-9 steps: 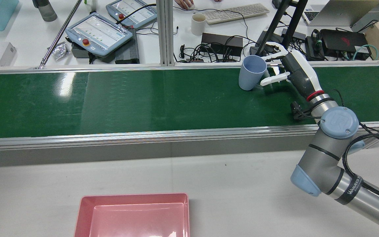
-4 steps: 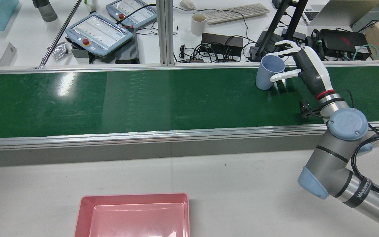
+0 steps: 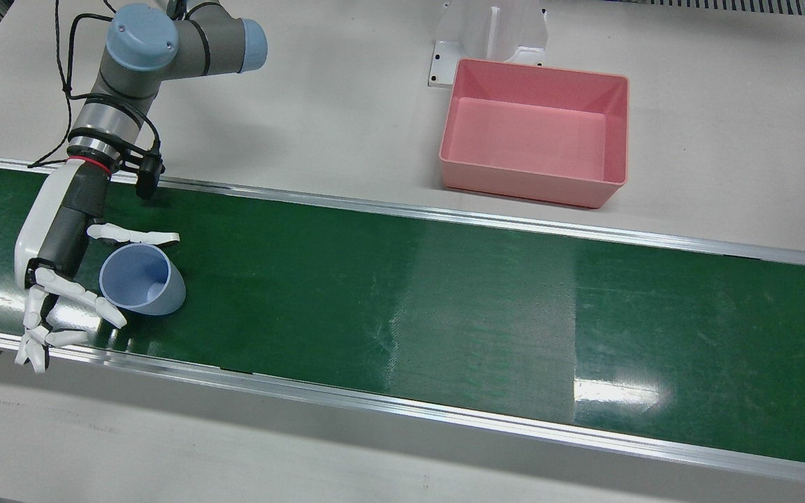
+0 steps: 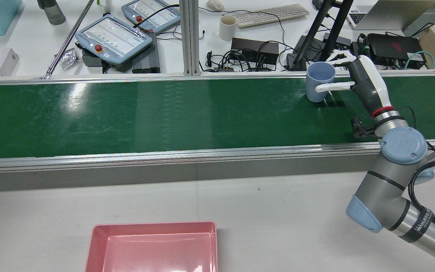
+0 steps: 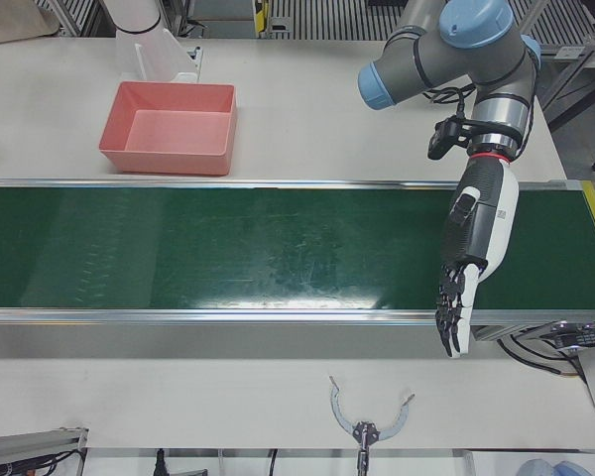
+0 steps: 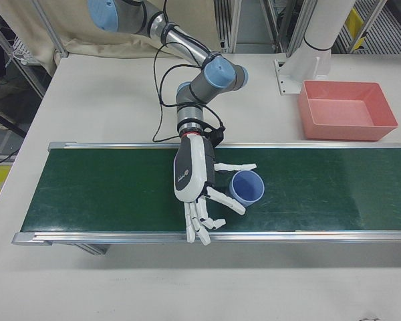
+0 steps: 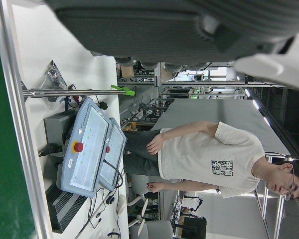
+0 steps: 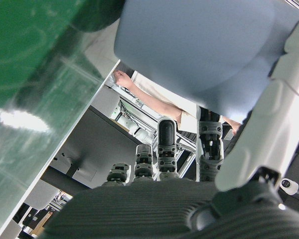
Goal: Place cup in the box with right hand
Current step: 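Lift the blue cup and carry it toward the pink box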
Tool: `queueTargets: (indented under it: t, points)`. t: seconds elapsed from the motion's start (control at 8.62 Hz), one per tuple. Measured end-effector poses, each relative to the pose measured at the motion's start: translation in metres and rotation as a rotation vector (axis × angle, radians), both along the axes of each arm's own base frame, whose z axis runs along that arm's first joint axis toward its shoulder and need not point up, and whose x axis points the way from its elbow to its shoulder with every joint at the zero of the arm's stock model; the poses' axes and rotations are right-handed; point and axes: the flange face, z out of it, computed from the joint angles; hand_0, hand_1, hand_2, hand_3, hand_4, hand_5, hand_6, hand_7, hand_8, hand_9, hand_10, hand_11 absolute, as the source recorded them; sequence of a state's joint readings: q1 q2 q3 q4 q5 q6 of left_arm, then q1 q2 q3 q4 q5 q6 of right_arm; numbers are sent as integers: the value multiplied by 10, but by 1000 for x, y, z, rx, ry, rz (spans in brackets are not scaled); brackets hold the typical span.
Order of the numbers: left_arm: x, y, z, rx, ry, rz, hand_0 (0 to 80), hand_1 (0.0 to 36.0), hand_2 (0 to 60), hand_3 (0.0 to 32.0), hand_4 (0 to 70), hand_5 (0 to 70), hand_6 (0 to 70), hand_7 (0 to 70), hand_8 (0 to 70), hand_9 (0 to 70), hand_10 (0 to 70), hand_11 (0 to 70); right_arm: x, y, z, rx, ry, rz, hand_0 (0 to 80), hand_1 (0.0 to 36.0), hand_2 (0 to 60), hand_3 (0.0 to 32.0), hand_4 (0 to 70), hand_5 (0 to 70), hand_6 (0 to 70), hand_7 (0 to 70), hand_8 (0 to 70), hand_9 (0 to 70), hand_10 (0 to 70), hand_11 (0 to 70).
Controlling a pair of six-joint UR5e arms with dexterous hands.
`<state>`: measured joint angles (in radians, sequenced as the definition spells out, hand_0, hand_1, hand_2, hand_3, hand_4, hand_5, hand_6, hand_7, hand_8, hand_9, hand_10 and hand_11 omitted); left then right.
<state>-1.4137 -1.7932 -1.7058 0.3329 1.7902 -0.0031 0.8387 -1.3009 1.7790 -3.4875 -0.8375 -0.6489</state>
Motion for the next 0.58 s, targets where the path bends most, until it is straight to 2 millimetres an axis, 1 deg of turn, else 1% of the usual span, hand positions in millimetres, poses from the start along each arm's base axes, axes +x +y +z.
queueTargets:
  t: [0.12, 0.23, 0.35, 0.58]
  points:
    - [0, 0, 0, 0, 0, 0, 0, 0, 0, 0, 0, 0, 0, 0, 0, 0, 0, 0, 2, 0, 0, -1, 0, 3, 490, 196, 472, 0, 700, 4, 115, 507, 68, 166, 50, 66]
    - [0, 0, 0, 0, 0, 0, 0, 0, 0, 0, 0, 0, 0, 0, 0, 0, 0, 0, 6, 0, -6, 7, -7, 9, 489, 191, 460, 0, 700, 3, 114, 498, 65, 163, 52, 68]
    - [0, 0, 0, 0, 0, 0, 0, 0, 0, 0, 0, 0, 0, 0, 0, 0, 0, 0, 11, 1, -12, 19, -18, 15, 484, 187, 461, 0, 700, 2, 115, 504, 67, 167, 55, 72]
    - [0, 0, 0, 0, 0, 0, 0, 0, 0, 0, 0, 0, 0, 0, 0, 0, 0, 0, 20, 7, -35, 60, -50, 21, 483, 182, 452, 0, 700, 0, 115, 511, 65, 167, 55, 73]
